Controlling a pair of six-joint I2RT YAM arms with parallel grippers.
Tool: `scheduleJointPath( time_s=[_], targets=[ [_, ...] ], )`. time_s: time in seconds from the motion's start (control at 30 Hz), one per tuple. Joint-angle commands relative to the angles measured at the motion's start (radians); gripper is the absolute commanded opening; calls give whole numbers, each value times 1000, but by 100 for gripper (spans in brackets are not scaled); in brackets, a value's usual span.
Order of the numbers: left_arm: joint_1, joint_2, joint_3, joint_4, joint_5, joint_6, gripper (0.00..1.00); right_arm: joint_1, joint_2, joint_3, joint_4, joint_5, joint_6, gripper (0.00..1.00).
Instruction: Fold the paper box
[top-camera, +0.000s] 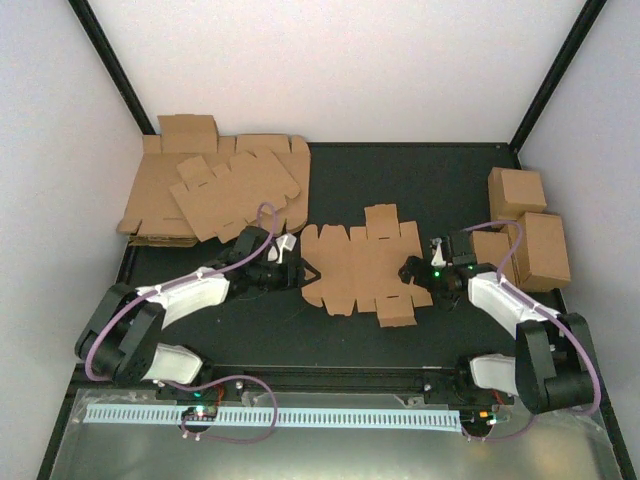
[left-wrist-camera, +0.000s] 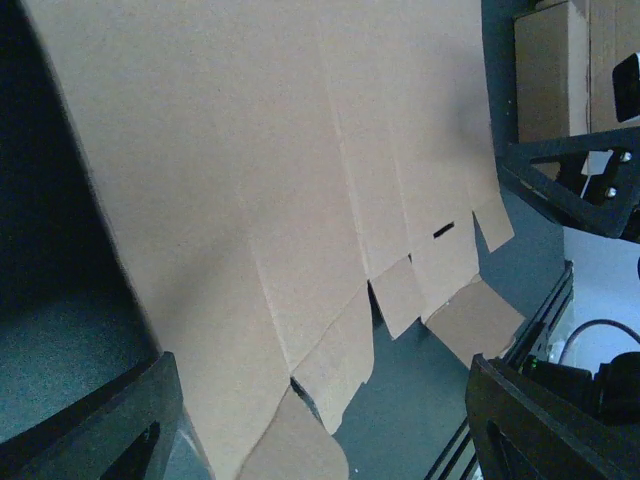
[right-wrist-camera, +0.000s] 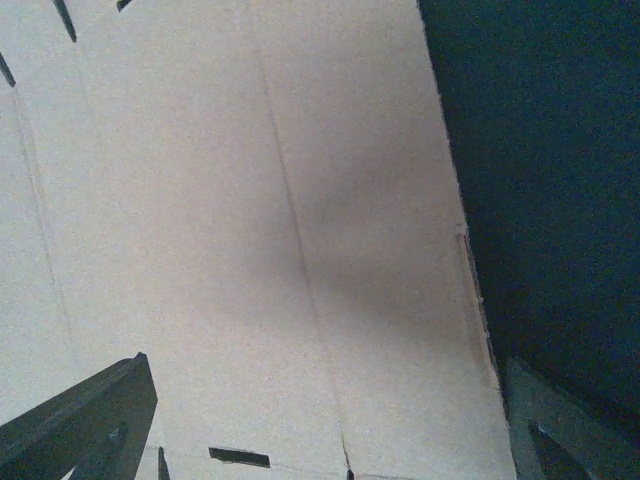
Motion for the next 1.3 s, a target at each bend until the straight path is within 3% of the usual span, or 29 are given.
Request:
scheduleJointPath(
  time_s=[0.0, 0.37, 0.53, 0.9, 0.97, 1.07, 1.27],
  targets=[
    [-3, -29, 8, -27, -24, 16, 80, 0, -28, -1, -9, -20, -17, 97],
    [-3, 8, 5, -1, -13, 6, 77, -1, -57, 16, -36, -62, -50, 96],
    [-3, -24, 24, -116, -143, 35, 82, 0, -80, 21, -49, -75, -52, 93],
    [-5, 1, 56, -243, -307, 97, 83, 0, -125, 28, -51, -171, -62, 63],
    [-5, 1, 69, -274, -349, 114, 83, 0, -131, 25, -48, -178, -59, 65],
    [-6, -2, 76, -296, -378, 130, 83, 0, -122, 33, -65, -100, -56, 76],
    [-6, 25, 67, -258, -337, 122, 83, -8, -81, 19, -39, -13, -41, 84]
  ],
)
